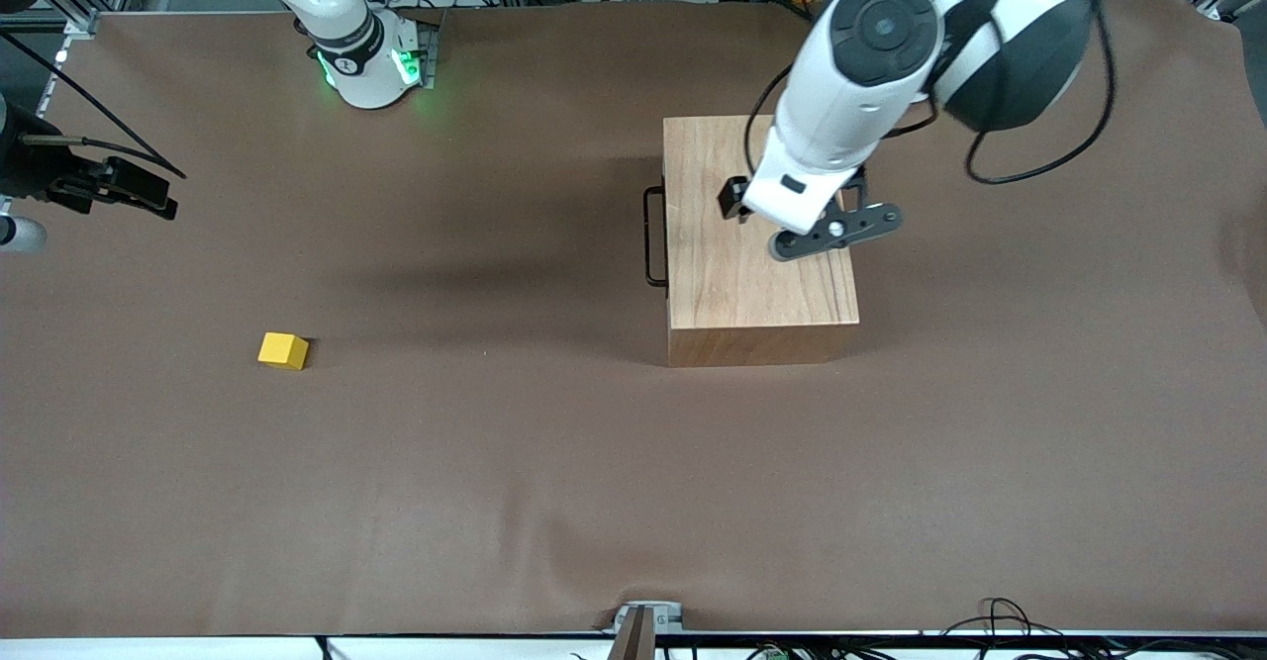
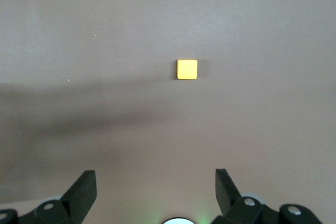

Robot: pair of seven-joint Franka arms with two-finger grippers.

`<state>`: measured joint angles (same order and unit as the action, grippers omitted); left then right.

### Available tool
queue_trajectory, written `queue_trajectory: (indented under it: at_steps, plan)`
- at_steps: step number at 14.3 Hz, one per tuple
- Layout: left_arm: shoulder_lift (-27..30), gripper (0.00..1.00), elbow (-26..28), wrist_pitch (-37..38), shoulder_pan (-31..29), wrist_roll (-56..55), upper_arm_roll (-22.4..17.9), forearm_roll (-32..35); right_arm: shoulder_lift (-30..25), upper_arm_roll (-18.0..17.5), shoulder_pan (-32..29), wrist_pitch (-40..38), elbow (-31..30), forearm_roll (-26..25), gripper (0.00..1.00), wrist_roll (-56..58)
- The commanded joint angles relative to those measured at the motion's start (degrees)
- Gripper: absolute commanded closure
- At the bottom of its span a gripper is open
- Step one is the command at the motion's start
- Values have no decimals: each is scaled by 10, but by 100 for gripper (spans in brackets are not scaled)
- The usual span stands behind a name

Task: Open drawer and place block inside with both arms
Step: 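Move the left gripper over the box toward the black drawer handle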

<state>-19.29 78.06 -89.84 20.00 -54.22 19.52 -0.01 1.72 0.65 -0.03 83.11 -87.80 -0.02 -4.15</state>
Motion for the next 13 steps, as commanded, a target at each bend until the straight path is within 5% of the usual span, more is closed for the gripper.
queue_trajectory:
  at_steps: [1,7,13]
  plan:
    - [-35,0,-33,-22,40,-45,-5,12,-1,-2,-1,-2,-1,-10,0,-7]
    - [-94,0,-55,-53,122,-134,-23,48,-1,-2,-2,3,3,-11,0,-7]
    - [-143,0,-71,-105,266,-152,-163,49,-1,-2,-1,-1,0,-10,0,-7]
